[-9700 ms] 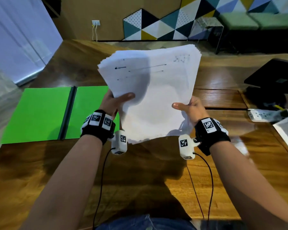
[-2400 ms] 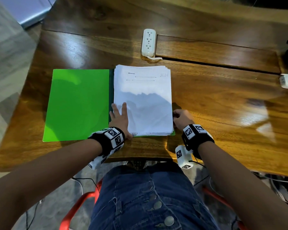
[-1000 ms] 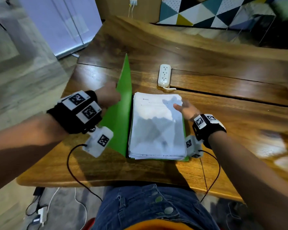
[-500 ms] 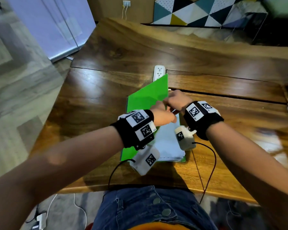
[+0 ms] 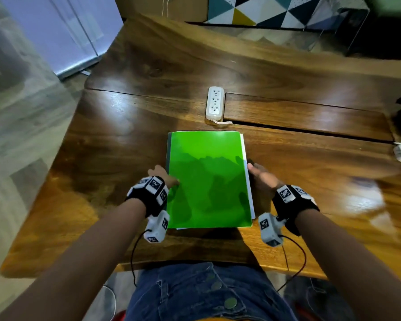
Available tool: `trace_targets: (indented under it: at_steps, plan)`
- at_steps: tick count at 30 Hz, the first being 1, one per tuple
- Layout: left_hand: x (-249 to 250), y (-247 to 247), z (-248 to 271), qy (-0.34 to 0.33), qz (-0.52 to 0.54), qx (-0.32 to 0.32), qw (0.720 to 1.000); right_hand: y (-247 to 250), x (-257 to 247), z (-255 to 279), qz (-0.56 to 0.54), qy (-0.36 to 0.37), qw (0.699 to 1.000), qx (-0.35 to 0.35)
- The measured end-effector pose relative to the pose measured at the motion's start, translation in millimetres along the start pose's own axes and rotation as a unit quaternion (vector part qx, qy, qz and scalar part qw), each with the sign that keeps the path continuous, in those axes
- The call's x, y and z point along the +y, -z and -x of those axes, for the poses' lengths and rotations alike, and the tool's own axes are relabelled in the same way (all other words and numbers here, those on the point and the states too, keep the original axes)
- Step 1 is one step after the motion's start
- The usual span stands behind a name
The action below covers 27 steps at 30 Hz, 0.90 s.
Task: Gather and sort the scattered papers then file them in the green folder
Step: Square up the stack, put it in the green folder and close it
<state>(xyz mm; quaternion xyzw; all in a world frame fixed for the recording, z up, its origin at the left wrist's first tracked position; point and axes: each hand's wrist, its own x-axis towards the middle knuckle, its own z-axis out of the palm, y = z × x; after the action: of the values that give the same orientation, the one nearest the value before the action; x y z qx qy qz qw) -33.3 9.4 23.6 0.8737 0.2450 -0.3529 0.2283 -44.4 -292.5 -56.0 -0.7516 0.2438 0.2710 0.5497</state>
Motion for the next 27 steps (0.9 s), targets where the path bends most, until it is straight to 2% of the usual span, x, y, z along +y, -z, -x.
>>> trace_targets:
  at_steps: [2, 4, 10, 13, 22, 27]
  plan:
    - [-1.6, -9.3, -2.8, -0.017, 0.018, 0.014, 1.000, 2.9, 58.4, -57.8, -0.049, 0.000, 0.998, -0.028]
    - [0.6, -14.6, -3.9, -0.016, 0.040, 0.023, 0.999, -2.6, 70.1, -70.0, -0.090, 0.004, 0.995, -0.050]
    - [16.0, -30.6, -7.2, 0.041, 0.088, 0.063, 0.993, -26.7, 9.7, 0.6, -0.207, 0.037, 0.977, -0.029]
    - [20.3, -32.0, -11.7, 0.058, 0.118, 0.084, 0.988, -40.4, -27.0, 41.7, -0.215, 0.035, 0.976, 0.000]
    - [-9.3, 3.3, -41.5, 0.121, 0.125, 0.122, 0.977, -93.2, -61.3, 21.9, -0.197, 0.049, 0.976, -0.082]
    - [-24.9, 39.2, -64.8, 0.137, 0.128, 0.121, 0.975, -129.0, -100.2, 5.2, -0.181, 0.041, 0.980, -0.069]
